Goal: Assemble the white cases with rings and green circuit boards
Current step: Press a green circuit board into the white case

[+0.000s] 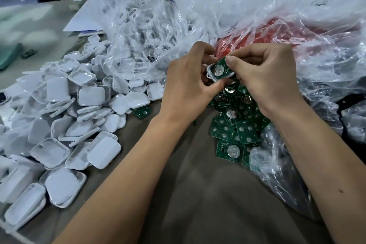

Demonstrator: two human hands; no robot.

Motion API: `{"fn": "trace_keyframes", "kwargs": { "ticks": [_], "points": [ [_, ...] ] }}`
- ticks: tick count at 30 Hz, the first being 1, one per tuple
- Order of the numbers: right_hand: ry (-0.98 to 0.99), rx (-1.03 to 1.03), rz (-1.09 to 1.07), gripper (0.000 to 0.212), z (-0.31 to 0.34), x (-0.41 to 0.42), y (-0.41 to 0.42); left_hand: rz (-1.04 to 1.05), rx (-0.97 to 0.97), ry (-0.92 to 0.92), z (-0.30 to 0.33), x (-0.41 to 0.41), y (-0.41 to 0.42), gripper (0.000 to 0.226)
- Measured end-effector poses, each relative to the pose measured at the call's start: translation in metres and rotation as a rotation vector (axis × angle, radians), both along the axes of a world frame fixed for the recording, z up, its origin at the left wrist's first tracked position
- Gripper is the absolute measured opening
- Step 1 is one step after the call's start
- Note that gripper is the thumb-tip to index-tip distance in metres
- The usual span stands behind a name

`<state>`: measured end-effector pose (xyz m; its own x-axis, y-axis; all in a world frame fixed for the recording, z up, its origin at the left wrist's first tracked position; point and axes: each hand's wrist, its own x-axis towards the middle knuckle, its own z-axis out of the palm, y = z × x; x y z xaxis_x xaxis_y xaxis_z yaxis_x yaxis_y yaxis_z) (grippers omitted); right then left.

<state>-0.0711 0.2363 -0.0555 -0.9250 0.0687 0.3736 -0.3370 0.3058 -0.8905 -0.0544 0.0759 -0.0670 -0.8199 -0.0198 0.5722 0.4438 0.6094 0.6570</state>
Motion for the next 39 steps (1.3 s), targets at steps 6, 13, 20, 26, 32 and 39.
{"fn": "trace_keyframes", "kwargs": {
  "ticks": [6,13,20,26,32,39],
  "points": [
    [0.039,0.130,-0.013,0.003,0.0011,0.0023,-0.0026,0.005,-0.033,0.008,0.0015,0.0011,-0.0007,0.055],
    [0.034,0.128,-0.029,0.013,0.0003,0.0022,-0.0030,0.000,-0.025,0.007,0.0015,0.0003,-0.0005,0.050],
    [0.034,0.110,-0.019,0.015,-0.0002,0.0030,-0.0030,-0.005,-0.007,0.004,0.0004,-0.0011,-0.0018,0.050],
    [0.036,0.152,-0.038,0.014,0.0004,0.0035,-0.0041,-0.022,0.010,0.003,-0.0018,-0.0019,-0.0029,0.048],
    [0.005,0.168,-0.033,0.017,0.0014,0.0032,-0.0025,-0.032,0.024,0.010,-0.0033,-0.0037,-0.0035,0.050],
    [-0.017,0.160,-0.033,0.020,0.0007,0.0025,-0.0011,-0.066,0.070,0.014,-0.0056,-0.0051,-0.0049,0.047]
  ]
}}
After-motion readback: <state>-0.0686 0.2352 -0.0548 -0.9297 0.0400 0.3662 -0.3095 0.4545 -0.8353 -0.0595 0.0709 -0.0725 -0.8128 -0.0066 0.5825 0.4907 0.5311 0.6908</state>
